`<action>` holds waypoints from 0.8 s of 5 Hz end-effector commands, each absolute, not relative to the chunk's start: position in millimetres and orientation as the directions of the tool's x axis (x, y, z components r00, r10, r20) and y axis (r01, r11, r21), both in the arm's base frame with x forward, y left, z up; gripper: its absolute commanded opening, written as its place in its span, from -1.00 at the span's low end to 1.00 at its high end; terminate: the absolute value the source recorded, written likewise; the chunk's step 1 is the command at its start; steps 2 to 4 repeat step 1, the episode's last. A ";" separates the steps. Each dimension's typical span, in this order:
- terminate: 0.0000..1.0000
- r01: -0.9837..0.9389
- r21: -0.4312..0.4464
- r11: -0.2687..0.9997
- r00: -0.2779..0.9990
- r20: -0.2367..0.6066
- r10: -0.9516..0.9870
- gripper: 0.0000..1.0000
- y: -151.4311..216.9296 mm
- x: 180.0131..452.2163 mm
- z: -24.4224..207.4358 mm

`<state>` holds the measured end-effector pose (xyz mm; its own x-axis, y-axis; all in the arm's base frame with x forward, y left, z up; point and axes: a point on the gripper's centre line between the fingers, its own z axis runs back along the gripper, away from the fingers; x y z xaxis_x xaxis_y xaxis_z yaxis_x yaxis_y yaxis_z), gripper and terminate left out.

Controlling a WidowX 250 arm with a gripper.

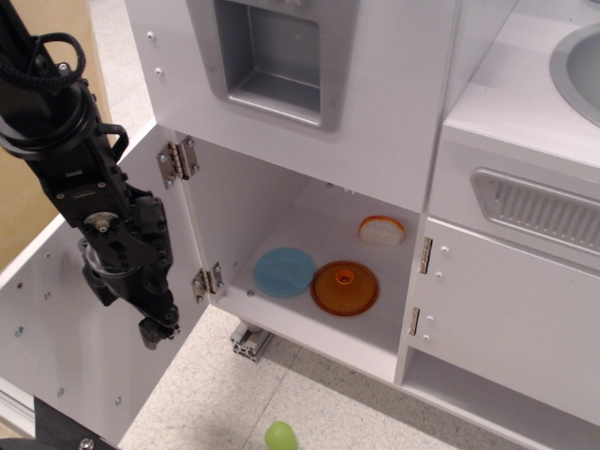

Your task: Open low fridge

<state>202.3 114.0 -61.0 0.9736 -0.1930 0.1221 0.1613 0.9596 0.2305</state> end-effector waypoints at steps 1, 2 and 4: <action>1.00 0.164 0.247 0.955 0.968 0.145 -0.204 1.00 117.7 205.1 -50.9; 1.00 0.164 0.247 0.955 0.968 0.145 -0.204 1.00 117.7 205.1 -50.9; 1.00 0.164 0.247 0.955 0.968 0.145 -0.204 1.00 117.7 205.1 -50.9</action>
